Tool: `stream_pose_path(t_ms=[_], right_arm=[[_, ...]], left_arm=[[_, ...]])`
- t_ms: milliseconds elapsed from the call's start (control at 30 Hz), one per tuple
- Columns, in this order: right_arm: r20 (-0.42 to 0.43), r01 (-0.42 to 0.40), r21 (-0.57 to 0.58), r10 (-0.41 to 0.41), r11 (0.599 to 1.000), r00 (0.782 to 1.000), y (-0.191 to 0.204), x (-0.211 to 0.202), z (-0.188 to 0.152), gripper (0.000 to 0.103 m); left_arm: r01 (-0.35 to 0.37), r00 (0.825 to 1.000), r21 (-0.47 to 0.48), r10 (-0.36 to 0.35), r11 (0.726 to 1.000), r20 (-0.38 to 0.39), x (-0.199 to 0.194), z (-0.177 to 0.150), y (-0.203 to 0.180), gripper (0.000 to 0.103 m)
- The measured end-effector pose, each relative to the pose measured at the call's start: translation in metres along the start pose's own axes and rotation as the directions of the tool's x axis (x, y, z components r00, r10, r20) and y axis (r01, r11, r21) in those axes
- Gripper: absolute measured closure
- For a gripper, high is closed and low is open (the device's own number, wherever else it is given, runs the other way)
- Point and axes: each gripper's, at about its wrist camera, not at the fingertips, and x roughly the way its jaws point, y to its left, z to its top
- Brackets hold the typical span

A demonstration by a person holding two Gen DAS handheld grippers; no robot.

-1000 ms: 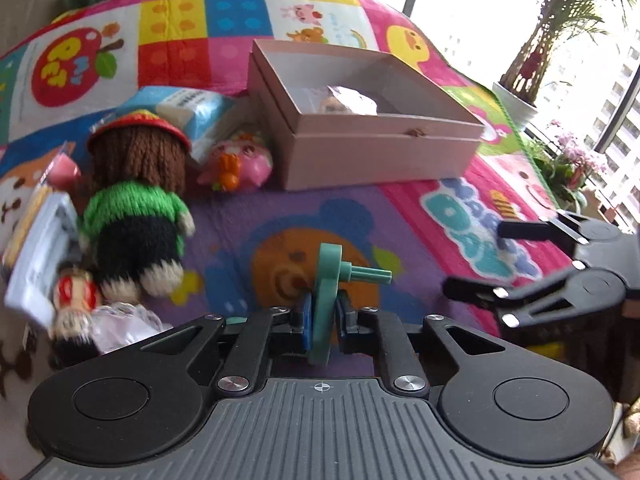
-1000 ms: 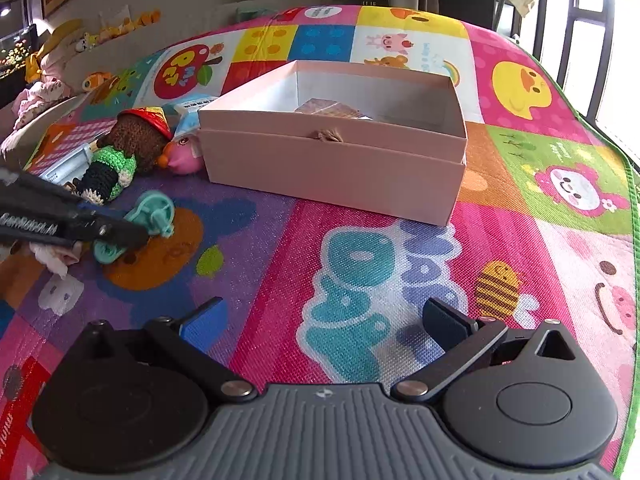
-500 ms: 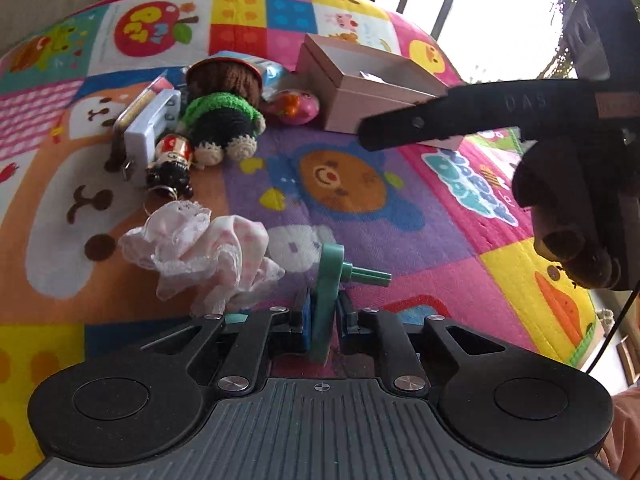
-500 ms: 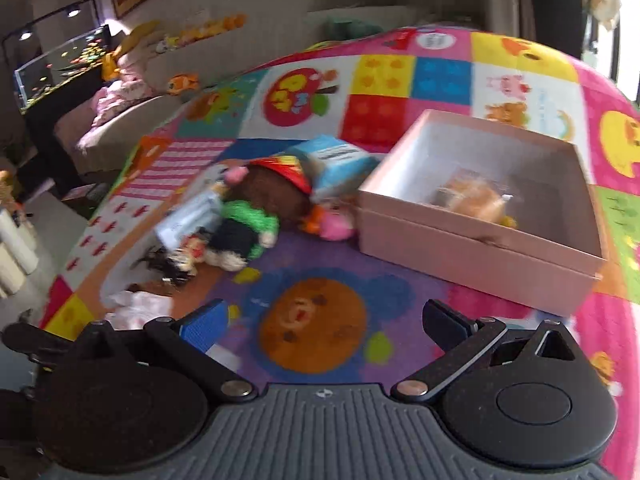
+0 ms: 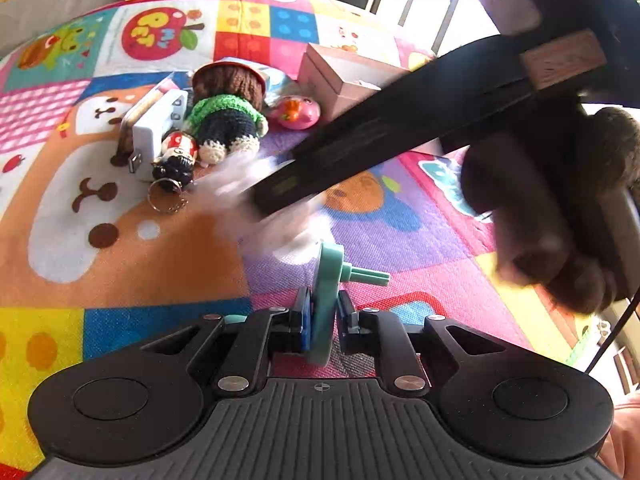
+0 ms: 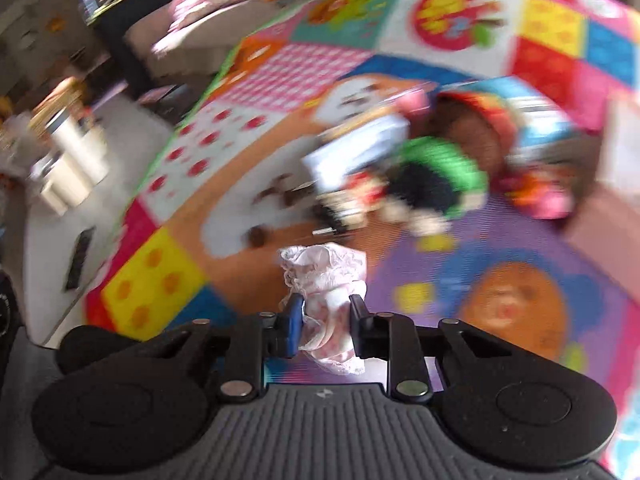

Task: Organize objects
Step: 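Carry the teal toy into the box with the left tool while the right tool grasps the pink lace scrunchie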

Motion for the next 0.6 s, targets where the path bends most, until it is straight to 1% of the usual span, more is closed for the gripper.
stream_pose_path(t_ms=[133,267,333,400,500,600], right_arm=[[0.050,0.098,0.091,-0.103,0.991,0.993,-0.040,-0.039,-0.020,0.080],[0.080,0.182,0.184,-0.199,0.966,0.977,-0.077,-0.080,-0.051,0.080],[0.101,0.237,0.214,-0.262,0.948,0.960,-0.089,-0.100,-0.066,0.080],[0.130,0.288,0.241,-0.325,0.927,0.937,-0.100,-0.118,-0.080,0.080],[0.196,0.311,0.297,-0.377,0.903,0.905,-0.115,-0.147,-0.099,0.080],[0.272,0.319,0.344,-0.419,0.883,0.866,-0.130,-0.174,-0.112,0.080]], left_arm=[[0.003,1.000,0.000,-0.003,1.000,0.001,0.002,0.002,-0.001,0.087],[-0.003,1.000,0.009,0.003,1.000,-0.002,0.008,0.009,-0.004,0.088],[0.003,1.000,0.027,-0.003,1.000,-0.007,0.010,0.011,-0.008,0.089],[0.009,1.000,0.040,-0.009,0.999,-0.009,0.013,0.015,-0.015,0.089],[0.033,0.999,0.048,-0.033,0.998,-0.005,0.017,0.026,-0.030,0.089],[0.057,0.998,0.084,-0.060,0.995,0.036,0.020,0.057,-0.048,0.089]])
